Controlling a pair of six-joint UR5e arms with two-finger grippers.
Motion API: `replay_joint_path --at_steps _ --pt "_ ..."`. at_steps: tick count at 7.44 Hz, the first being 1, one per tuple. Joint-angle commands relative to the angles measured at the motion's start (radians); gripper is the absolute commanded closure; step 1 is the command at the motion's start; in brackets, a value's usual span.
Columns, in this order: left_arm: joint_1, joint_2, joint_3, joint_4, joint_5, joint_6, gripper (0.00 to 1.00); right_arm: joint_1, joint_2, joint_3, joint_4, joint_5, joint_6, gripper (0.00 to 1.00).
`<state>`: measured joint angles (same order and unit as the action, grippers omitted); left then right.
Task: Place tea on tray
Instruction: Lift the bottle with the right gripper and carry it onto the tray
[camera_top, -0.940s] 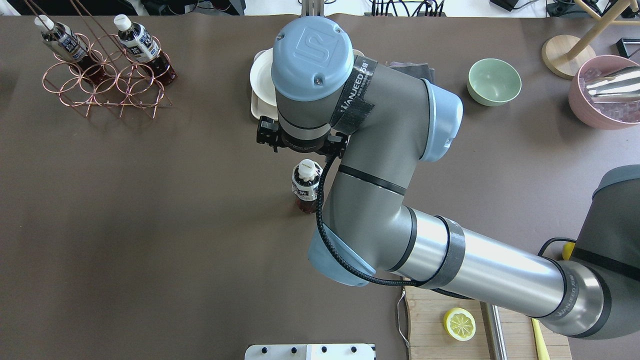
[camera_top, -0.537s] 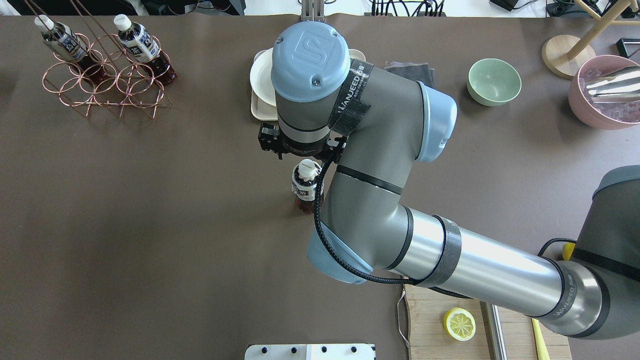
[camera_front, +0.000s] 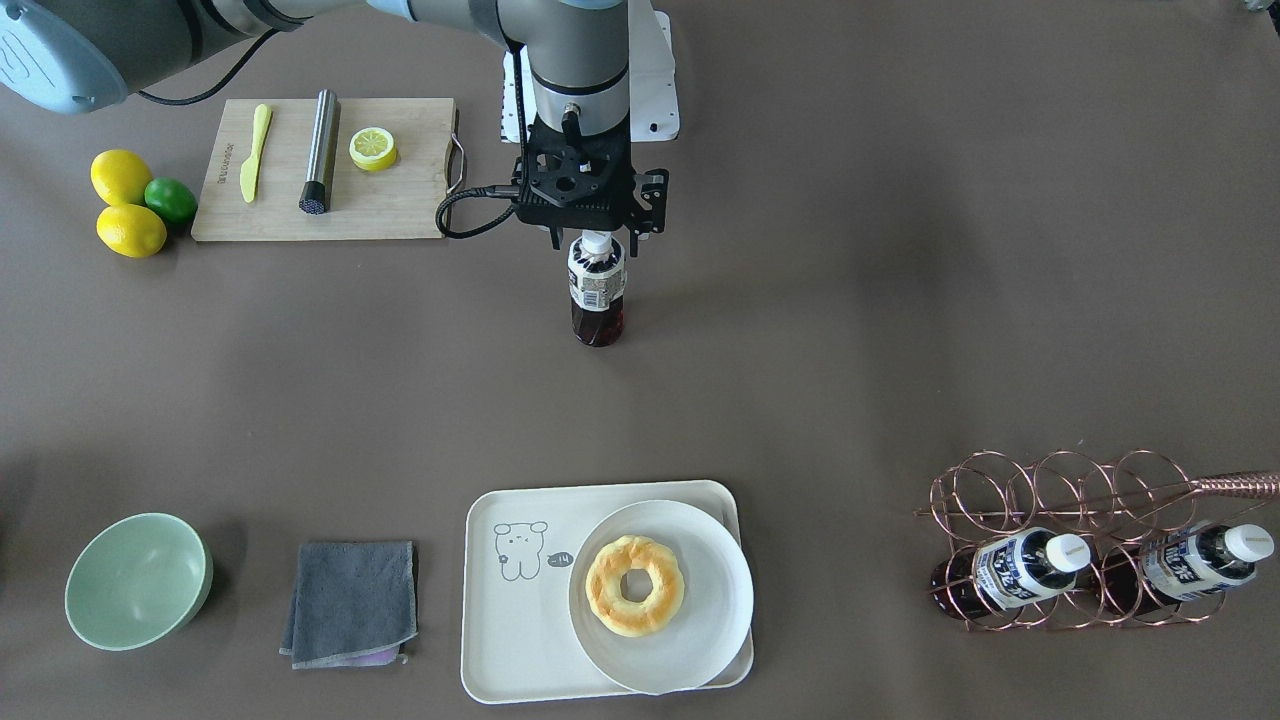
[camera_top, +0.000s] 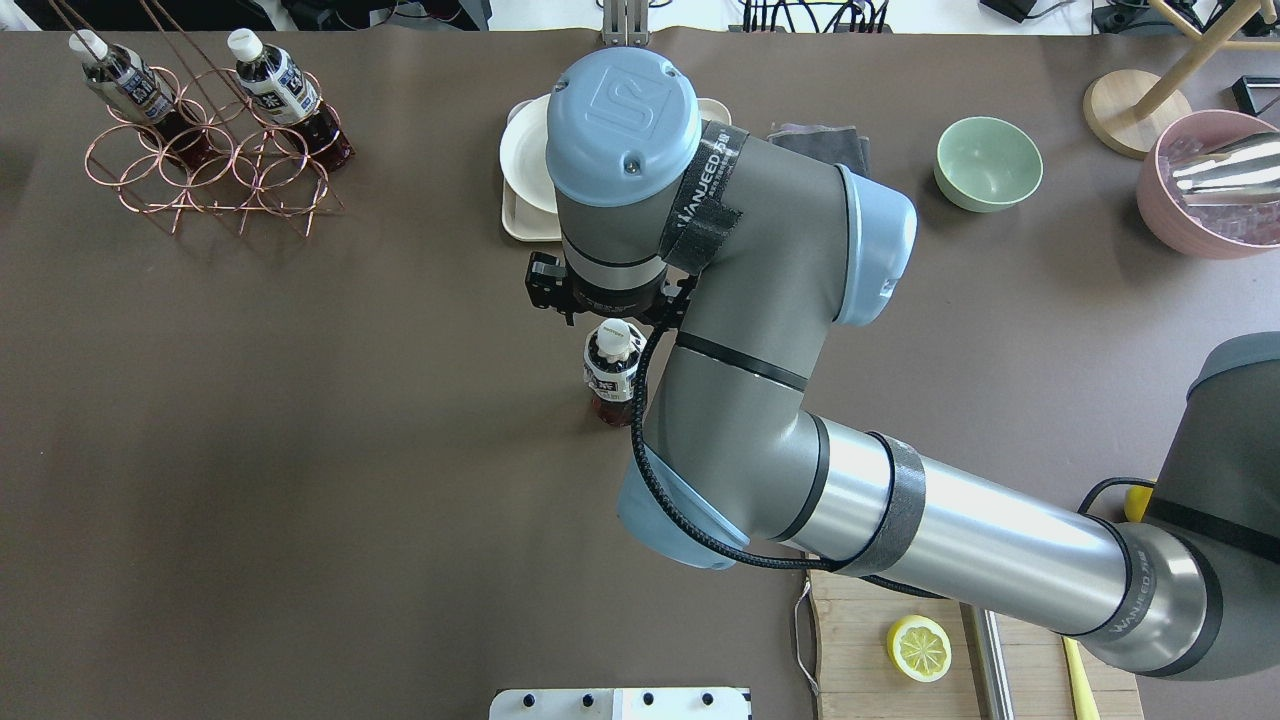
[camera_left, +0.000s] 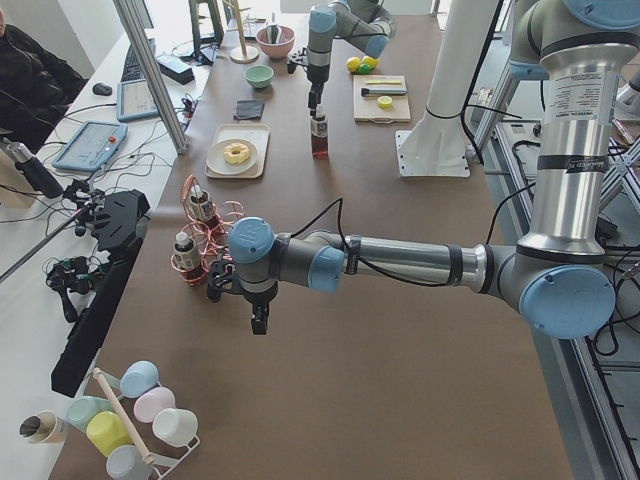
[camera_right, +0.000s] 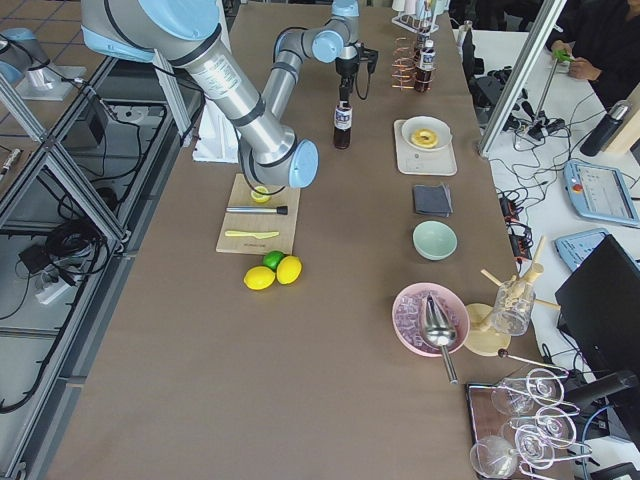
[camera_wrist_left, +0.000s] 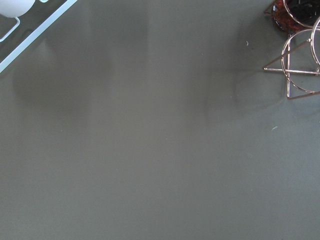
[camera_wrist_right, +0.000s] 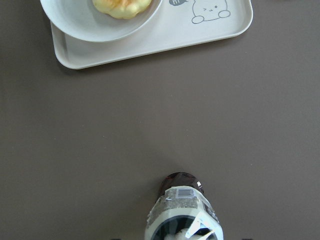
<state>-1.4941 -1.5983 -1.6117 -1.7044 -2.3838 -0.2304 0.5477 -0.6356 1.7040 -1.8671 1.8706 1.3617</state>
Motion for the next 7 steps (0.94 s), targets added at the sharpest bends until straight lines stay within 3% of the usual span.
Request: replay_joint_path --at_steps 1,2,3,5,7 --pt "0.0 0.001 0.001 -0.004 0.0 0.0 0.03 0.0 0.001 -0.003 -0.001 -0.001 -0.001 0.74" --pt "0.0 0.0 0.001 0.002 0.0 0.0 0.03 0.0 0.001 -0.001 -0.001 0.001 -0.003 0.9" --pt "0.0 0.0 0.001 0.002 0.0 0.0 0.03 0.0 0.002 -0.001 -0.001 0.001 -0.003 1.0" --pt "0.0 0.0 0.0 0.0 0.0 0.0 0.03 0.032 0.005 0.035 -0.023 0.004 -0.03 1.0" --pt "0.002 -0.002 -0.002 0.002 -0.002 -0.001 0.03 0.113 0.031 0.042 -0.087 0.065 -0.105 1.0"
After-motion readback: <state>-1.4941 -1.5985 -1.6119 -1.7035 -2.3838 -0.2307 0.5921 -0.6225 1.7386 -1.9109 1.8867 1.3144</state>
